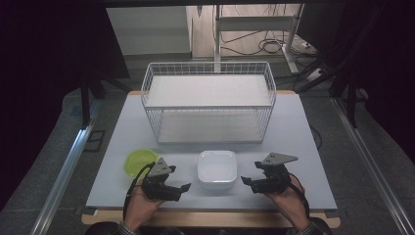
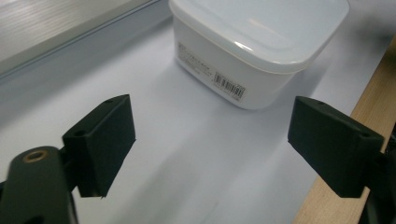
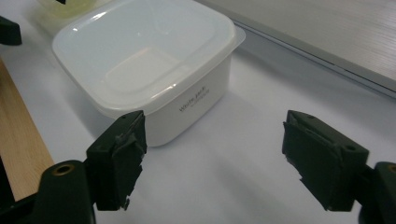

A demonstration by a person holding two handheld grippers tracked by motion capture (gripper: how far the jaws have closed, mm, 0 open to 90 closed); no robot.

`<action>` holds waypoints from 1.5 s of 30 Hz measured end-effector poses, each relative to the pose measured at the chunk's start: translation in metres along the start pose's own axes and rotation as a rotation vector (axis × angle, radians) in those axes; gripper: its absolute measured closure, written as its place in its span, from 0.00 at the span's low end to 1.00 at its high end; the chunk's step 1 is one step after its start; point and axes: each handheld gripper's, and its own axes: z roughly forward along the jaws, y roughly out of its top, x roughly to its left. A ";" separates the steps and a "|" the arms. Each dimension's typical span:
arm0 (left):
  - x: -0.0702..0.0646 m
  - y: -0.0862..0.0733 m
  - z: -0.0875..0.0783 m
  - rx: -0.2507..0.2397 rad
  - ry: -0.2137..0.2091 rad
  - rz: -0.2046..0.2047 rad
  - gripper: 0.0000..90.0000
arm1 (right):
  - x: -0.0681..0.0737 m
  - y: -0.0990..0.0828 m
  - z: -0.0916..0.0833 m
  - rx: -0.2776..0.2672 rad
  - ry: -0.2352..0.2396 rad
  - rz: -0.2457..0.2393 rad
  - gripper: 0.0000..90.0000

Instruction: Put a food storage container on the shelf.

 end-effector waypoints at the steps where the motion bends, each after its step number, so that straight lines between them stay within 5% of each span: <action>1: -0.001 0.000 0.001 -0.007 0.001 0.011 0.12 | 0.000 0.001 0.001 -0.017 0.006 -0.001 0.20; 10: -0.006 0.004 0.008 -0.011 -0.006 0.066 0.08 | 0.004 0.002 0.007 -0.008 0.034 -0.027 0.16; 17: 0.000 0.022 0.011 0.007 -0.026 -0.029 0.09 | 0.007 0.007 0.013 0.013 0.048 -0.011 0.06; 21: 0.002 0.031 0.017 0.026 -0.052 -0.049 0.07 | 0.010 0.012 0.016 0.026 0.062 0.011 0.06; 33: 0.007 0.052 0.045 0.055 -0.069 -0.054 0.15 | 0.003 0.033 0.030 0.068 0.129 0.074 0.20; 42: 0.018 0.051 0.053 0.073 -0.215 -0.154 0.24 | -0.009 0.038 0.047 0.109 0.232 0.187 0.34; 45: 0.016 0.051 0.053 0.087 -0.221 -0.170 0.23 | -0.008 0.038 0.045 0.127 0.238 0.212 0.42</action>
